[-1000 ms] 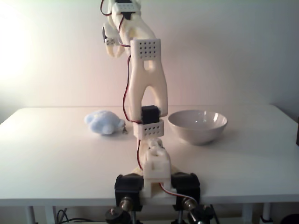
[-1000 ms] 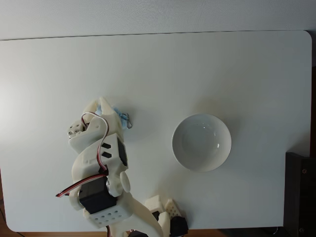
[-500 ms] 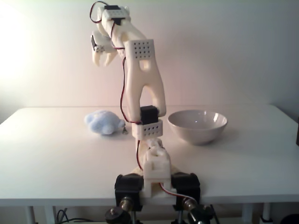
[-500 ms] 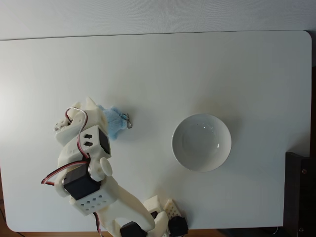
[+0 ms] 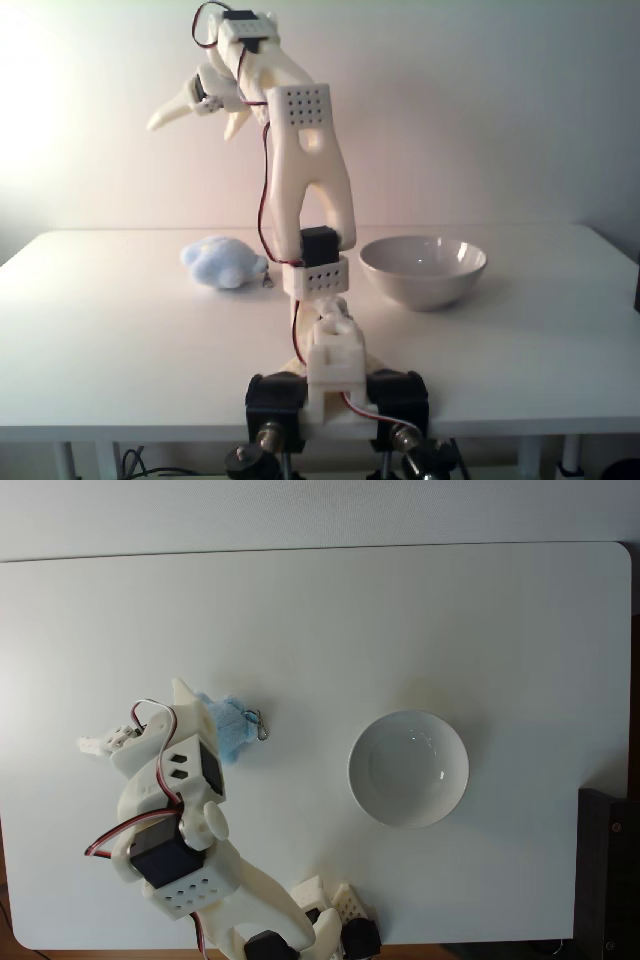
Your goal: Grasp a skyblue doll and put it into the bowl.
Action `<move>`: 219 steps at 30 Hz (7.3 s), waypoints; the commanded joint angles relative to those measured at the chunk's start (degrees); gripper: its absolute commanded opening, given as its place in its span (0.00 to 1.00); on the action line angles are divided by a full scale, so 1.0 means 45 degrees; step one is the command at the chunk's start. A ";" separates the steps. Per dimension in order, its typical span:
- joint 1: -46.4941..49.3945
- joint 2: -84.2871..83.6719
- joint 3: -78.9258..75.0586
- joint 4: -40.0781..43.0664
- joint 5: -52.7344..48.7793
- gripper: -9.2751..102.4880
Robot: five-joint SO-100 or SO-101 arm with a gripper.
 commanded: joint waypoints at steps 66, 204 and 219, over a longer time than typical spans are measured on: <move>0.0293 -0.4062 0.3145 0.1680 -0.2363 0.92; 1.2012 0.5098 0.6621 0.2441 -0.1855 0.09; 1.2070 0.3437 0.6660 0.1016 -0.1855 0.09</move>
